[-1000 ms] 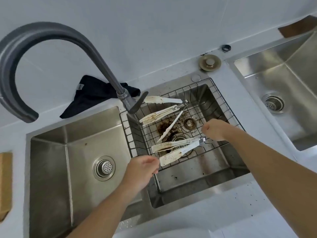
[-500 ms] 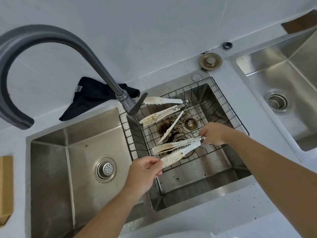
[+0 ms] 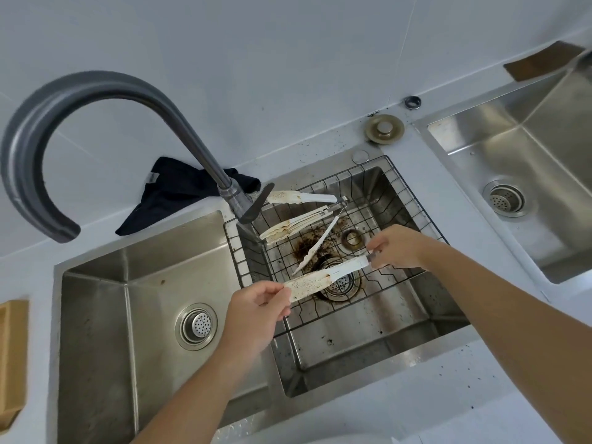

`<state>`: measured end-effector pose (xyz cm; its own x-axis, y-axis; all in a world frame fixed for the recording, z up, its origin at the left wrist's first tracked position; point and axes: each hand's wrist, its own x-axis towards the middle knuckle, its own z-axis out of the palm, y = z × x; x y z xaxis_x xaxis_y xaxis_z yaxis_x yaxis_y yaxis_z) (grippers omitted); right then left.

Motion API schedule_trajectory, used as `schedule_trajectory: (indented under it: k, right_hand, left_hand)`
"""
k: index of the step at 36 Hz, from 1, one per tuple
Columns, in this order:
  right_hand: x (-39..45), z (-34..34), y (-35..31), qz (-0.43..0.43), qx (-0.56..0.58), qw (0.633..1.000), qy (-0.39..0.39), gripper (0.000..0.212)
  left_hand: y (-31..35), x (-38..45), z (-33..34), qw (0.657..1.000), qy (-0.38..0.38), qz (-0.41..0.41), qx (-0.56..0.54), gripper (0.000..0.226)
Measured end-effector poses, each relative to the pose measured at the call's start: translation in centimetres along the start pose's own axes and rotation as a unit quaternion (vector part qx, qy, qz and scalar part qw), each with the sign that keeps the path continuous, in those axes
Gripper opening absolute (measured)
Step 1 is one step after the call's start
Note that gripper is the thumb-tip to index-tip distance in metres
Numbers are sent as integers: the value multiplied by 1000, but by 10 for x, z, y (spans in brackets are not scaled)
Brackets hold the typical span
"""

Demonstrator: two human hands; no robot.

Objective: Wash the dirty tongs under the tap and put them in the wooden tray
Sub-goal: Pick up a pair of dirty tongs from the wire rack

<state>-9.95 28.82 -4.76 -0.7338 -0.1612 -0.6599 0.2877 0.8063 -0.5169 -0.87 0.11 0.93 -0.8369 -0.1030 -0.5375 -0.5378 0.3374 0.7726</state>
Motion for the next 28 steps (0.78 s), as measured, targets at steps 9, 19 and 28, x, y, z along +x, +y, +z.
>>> schedule_trajectory:
  k: [9, 19, 28]
  right_hand:
    - [-28, 0, -8, -2, 187, 982, -29, 43]
    - [-55, -2, -33, -3, 261, 962, -78, 33]
    - [-67, 4, -61, -9, 203, 972, -116, 77]
  left_hand:
    - [20, -7, -22, 998, 41, 24, -36, 10]
    - [43, -21, -50, 995, 51, 61, -63, 8]
    - [54, -28, -75, 994, 45, 91, -49, 11]
